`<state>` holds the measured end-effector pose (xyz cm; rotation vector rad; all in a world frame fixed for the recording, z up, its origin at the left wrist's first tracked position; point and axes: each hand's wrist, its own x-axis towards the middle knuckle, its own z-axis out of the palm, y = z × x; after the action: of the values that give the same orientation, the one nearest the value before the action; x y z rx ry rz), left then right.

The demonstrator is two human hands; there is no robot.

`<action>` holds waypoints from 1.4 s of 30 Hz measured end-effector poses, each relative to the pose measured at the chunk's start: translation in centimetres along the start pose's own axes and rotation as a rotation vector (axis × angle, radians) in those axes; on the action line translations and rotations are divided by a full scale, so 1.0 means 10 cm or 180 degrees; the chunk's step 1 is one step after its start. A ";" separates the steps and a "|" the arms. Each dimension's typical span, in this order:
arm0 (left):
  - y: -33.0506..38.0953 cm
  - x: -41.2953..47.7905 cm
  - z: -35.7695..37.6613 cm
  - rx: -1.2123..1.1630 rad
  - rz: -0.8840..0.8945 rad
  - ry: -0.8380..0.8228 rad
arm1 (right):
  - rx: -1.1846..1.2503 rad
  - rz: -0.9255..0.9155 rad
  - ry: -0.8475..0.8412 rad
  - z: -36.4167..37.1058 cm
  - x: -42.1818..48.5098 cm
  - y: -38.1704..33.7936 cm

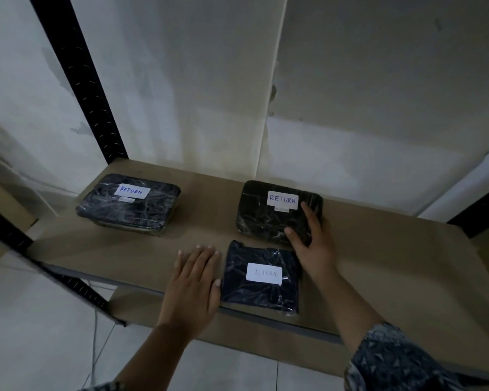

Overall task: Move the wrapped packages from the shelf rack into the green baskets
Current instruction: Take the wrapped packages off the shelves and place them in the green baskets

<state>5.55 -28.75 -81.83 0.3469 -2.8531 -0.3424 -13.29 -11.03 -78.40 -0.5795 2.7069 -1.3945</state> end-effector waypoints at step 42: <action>3.37 -0.61 -2.43 -0.0796 0.1471 -0.0274 | 0.0248 0.0689 0.1921 -4.18 -3.13 -0.94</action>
<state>10.95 -0.22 -51.47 -0.3769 -2.8119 -0.6169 10.13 27.31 -50.25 0.1780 2.9900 -1.8335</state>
